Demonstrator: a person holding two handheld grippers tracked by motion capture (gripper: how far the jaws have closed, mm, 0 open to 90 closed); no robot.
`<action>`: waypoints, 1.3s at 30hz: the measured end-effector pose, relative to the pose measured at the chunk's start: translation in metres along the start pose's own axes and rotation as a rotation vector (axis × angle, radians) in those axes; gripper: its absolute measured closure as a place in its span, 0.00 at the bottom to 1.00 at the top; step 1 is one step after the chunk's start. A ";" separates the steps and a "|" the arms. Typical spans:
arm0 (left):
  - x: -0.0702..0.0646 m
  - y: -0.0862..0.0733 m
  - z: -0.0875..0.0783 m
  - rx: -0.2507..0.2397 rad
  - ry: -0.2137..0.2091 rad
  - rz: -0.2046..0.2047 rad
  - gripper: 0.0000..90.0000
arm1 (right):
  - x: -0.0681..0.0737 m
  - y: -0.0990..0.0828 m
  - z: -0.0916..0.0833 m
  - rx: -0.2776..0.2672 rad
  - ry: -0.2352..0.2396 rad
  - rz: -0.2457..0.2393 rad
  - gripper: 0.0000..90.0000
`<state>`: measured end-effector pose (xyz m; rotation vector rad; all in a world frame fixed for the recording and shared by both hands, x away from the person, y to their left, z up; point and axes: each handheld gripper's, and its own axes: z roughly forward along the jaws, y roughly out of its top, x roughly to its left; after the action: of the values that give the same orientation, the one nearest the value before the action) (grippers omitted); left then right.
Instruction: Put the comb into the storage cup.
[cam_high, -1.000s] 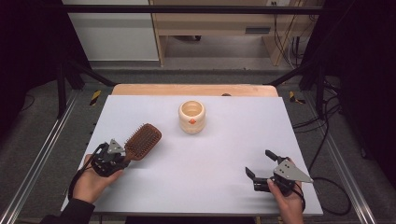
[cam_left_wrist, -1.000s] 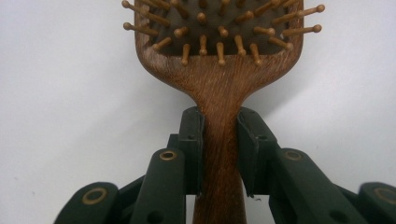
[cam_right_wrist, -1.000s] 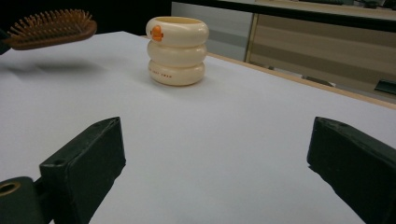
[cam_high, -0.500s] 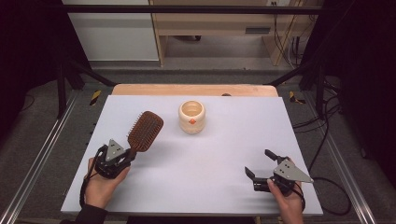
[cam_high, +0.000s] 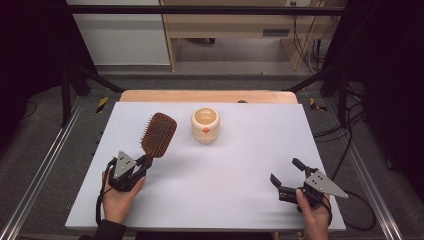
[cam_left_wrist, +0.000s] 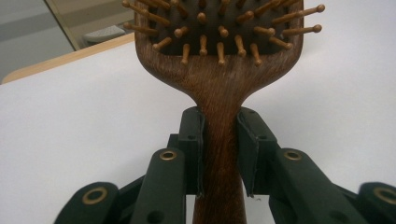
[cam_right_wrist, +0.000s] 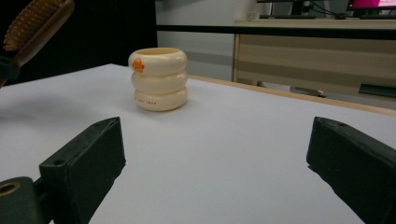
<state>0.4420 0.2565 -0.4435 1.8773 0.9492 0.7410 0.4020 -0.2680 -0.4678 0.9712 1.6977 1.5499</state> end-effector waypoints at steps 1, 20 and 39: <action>0.000 0.001 -0.001 -0.006 -0.003 0.007 0.81 | -0.001 0.000 0.000 -0.004 -0.001 0.011 0.05; -0.006 -0.008 -0.011 -0.094 -0.027 -0.009 0.81 | 0.010 0.007 0.012 0.067 -0.110 0.107 0.07; -0.023 -0.007 -0.007 -0.117 -0.083 0.023 0.81 | 0.081 0.048 0.079 0.155 0.055 0.108 0.07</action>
<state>0.4215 0.2425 -0.4493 1.8051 0.8157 0.7113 0.4313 -0.1559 -0.4266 1.1245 1.8531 1.5432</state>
